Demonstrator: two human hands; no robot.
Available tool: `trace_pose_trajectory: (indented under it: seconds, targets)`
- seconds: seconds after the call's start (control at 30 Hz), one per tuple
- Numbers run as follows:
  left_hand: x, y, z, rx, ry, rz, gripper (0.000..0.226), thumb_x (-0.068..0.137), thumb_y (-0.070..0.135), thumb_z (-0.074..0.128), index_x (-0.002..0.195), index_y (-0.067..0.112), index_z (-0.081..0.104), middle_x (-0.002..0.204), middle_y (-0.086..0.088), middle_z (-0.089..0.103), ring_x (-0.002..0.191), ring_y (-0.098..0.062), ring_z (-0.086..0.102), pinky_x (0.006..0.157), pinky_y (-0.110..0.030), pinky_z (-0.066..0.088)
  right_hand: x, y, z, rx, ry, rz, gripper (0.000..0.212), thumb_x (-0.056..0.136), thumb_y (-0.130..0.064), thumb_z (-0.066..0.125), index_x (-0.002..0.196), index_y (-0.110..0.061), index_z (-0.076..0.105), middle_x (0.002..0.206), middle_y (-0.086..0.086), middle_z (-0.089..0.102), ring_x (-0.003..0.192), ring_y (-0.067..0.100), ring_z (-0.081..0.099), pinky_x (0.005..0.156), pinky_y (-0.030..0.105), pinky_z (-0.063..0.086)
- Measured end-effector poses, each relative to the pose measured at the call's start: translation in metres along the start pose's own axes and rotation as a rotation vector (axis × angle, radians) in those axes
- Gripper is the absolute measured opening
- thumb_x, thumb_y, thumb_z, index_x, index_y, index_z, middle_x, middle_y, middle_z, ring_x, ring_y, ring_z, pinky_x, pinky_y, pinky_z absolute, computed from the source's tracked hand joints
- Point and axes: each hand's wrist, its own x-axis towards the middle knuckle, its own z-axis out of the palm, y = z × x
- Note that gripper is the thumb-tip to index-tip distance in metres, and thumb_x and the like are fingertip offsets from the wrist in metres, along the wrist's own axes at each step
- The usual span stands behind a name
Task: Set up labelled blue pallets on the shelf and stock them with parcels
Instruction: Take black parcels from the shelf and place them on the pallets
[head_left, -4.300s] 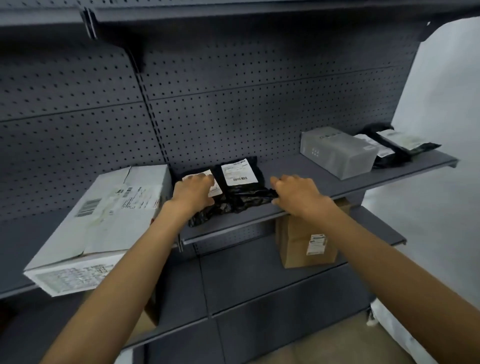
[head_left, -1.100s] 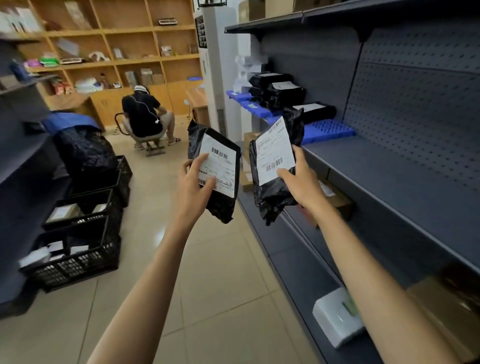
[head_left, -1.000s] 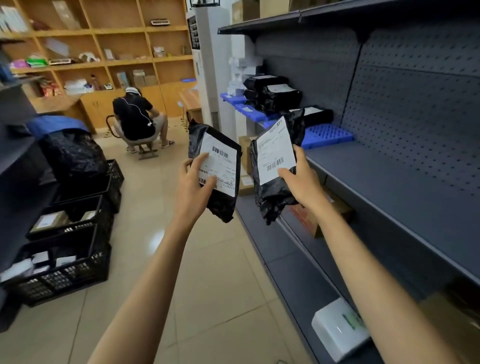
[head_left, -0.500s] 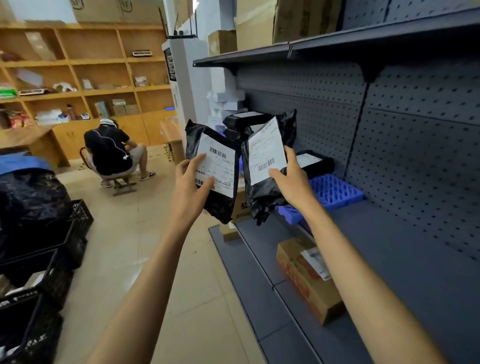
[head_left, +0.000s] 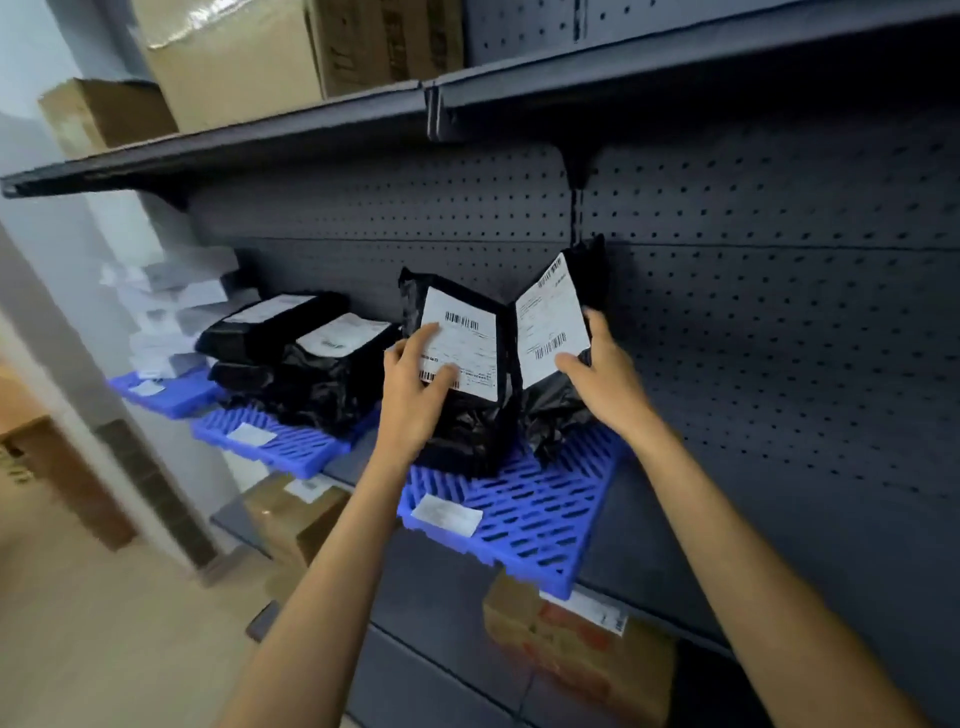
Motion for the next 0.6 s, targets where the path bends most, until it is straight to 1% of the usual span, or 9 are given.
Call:
trace_pose_trajectory:
  seconds: [0.03,0.1,0.13,0.23,0.3,0.37,0.47,0.53,0.6]
  targets:
    - [0.013,-0.006,0.005,-0.026,-0.046,0.014,0.051,0.093,0.017,0.061,0.142,0.023,0.047,0.141,-0.004,0.041,0.112,0.008,0.032,0.095,-0.007,0.029,0.004,0.001,0.003,-0.023,0.051,0.028,0.063,0.097,-0.022,0.054,0.151,-0.027,0.022,0.14,0.003,0.051,0.119,0.025,0.053,0.09,0.036,0.044]
    - [0.032,-0.018,0.011,-0.066,-0.132,0.029,0.051,0.095,0.02,0.06,0.143,0.026,0.045,0.142,-0.002,0.039,0.112,0.007,0.031,0.1,-0.018,0.03,0.009,0.002,0.009,-0.067,0.135,0.077,0.062,0.096,-0.021,0.055,0.15,-0.025,0.024,0.139,0.005,0.052,0.119,0.026,0.053,0.088,0.032,0.042]
    - [0.039,-0.026,0.013,-0.085,-0.166,0.038,0.051,0.095,0.022,0.059,0.143,0.028,0.045,0.142,-0.001,0.038,0.112,0.007,0.031,0.1,-0.021,0.03,0.011,0.002,0.012,-0.082,0.163,0.095,0.062,0.096,-0.02,0.055,0.15,-0.024,0.025,0.138,0.005,0.053,0.118,0.026,0.054,0.087,0.031,0.042]
    - [0.058,-0.047,0.017,-0.157,-0.25,0.036,0.05,0.095,0.023,0.059,0.143,0.029,0.044,0.144,-0.001,0.037,0.114,0.005,0.031,0.102,-0.023,0.029,0.007,0.002,0.022,-0.094,0.23,0.158,0.061,0.096,-0.018,0.055,0.149,-0.023,0.026,0.134,0.002,0.055,0.108,0.018,0.054,0.083,0.028,0.041]
    - [0.067,-0.056,0.022,-0.212,-0.285,0.006,0.05,0.095,0.022,0.059,0.143,0.028,0.045,0.145,-0.003,0.036,0.12,-0.002,0.035,0.105,-0.026,0.031,-0.002,0.007,0.03,-0.077,0.265,0.216,0.059,0.097,-0.016,0.053,0.149,-0.024,0.026,0.128,0.0,0.055,0.101,0.015,0.053,0.08,0.028,0.04]
    - [0.07,-0.062,0.025,-0.245,-0.304,-0.013,0.049,0.095,0.022,0.059,0.142,0.029,0.046,0.145,-0.004,0.036,0.121,-0.006,0.037,0.104,-0.026,0.031,-0.013,0.015,0.036,-0.071,0.282,0.277,0.059,0.097,-0.016,0.053,0.149,-0.024,0.025,0.122,-0.001,0.055,0.099,0.016,0.053,0.079,0.029,0.042]
    - [0.071,-0.074,0.026,-0.275,-0.351,-0.049,0.047,0.096,0.025,0.058,0.141,0.032,0.046,0.145,-0.002,0.036,0.119,-0.006,0.037,0.101,-0.025,0.031,-0.028,0.031,0.043,-0.052,0.297,0.364,0.058,0.097,-0.017,0.054,0.148,-0.023,0.027,0.124,-0.002,0.054,0.103,0.016,0.053,0.083,0.03,0.044]
    - [0.069,-0.082,0.028,-0.262,-0.394,-0.086,0.046,0.096,0.028,0.058,0.141,0.033,0.047,0.144,-0.002,0.037,0.121,-0.008,0.038,0.1,-0.026,0.032,-0.034,0.041,0.048,0.032,0.305,0.436,0.057,0.097,-0.02,0.055,0.148,-0.022,0.028,0.132,-0.001,0.053,0.11,0.017,0.053,0.089,0.03,0.042]
    - [0.067,-0.089,0.03,-0.244,-0.414,-0.137,0.045,0.097,0.033,0.057,0.14,0.032,0.047,0.146,-0.002,0.038,0.124,-0.009,0.038,0.099,-0.026,0.031,-0.038,0.049,0.058,0.113,0.289,0.505,0.056,0.096,-0.022,0.056,0.146,-0.022,0.031,0.136,-0.001,0.052,0.114,0.016,0.051,0.092,0.03,0.04]
